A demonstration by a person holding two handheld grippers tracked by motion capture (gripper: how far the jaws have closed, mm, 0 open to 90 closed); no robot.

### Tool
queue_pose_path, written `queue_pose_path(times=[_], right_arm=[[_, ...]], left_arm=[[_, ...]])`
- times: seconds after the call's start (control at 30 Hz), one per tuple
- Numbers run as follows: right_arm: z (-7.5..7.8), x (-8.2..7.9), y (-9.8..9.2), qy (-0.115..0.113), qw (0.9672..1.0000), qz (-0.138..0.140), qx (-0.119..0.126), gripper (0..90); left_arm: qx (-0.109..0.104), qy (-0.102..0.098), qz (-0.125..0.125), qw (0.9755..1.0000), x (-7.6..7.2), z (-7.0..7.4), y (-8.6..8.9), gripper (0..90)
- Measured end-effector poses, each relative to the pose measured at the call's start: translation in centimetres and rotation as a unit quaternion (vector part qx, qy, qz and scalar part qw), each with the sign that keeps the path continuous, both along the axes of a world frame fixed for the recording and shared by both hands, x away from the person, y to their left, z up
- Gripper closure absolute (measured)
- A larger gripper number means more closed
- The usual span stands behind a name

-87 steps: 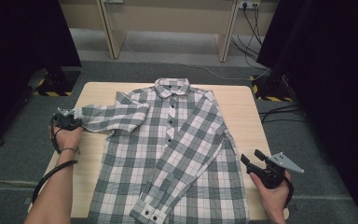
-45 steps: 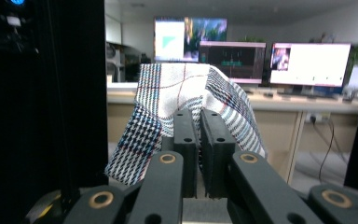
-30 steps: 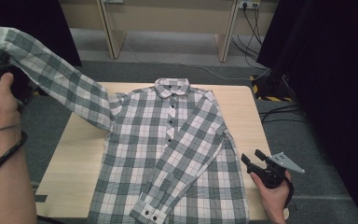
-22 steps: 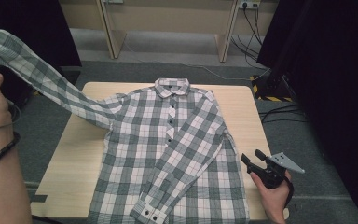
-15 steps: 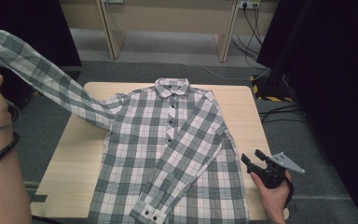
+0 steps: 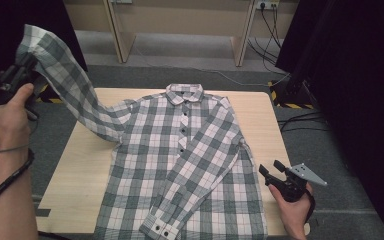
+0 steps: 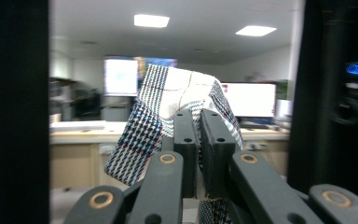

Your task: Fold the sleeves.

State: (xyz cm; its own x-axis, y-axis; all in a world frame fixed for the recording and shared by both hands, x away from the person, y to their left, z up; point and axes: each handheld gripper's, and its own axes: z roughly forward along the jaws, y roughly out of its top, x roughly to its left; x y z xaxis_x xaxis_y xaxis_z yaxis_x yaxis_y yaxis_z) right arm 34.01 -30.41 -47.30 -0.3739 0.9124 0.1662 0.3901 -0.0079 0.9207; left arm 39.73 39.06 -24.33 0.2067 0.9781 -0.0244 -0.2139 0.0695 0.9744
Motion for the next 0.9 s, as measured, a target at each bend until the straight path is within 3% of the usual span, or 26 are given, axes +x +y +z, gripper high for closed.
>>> queue_pose_path(times=[0.17,0.3,0.53,0.73,0.87,0.9], right_arm=[[0.0,0.0,0.0,-0.002,1.0,0.0,0.0,33.5],[0.0,0.0,0.0,0.0,1.0,0.0,-0.001,33.6],[0.0,0.0,0.0,-0.001,1.0,-0.001,-0.001,33.6],[0.0,0.0,0.0,-0.001,1.0,-0.001,-0.002,33.6],[0.0,0.0,0.0,-0.003,1.0,0.0,-0.003,33.6],[0.0,0.0,0.0,-0.003,1.0,0.0,-0.004,33.6]], left_arm=[[0.026,-0.009,-0.059,0.9979,-0.9,-0.1,-1.8,85.0],[0.037,-0.011,-0.09,0.9951,-1.7,-0.4,-3.3,85.0],[0.051,-0.026,-0.115,0.9918,-3.3,-0.6,-5.8,85.0],[0.049,-0.019,-0.131,0.99,-4.4,-0.9,-8.0,85.0],[0.06,-0.029,-0.148,0.9867,-4.8,-0.9,-9.3,85.0],[0.051,-0.019,-0.154,0.9865,-5.0,-1.0,-9.7,85.0]])
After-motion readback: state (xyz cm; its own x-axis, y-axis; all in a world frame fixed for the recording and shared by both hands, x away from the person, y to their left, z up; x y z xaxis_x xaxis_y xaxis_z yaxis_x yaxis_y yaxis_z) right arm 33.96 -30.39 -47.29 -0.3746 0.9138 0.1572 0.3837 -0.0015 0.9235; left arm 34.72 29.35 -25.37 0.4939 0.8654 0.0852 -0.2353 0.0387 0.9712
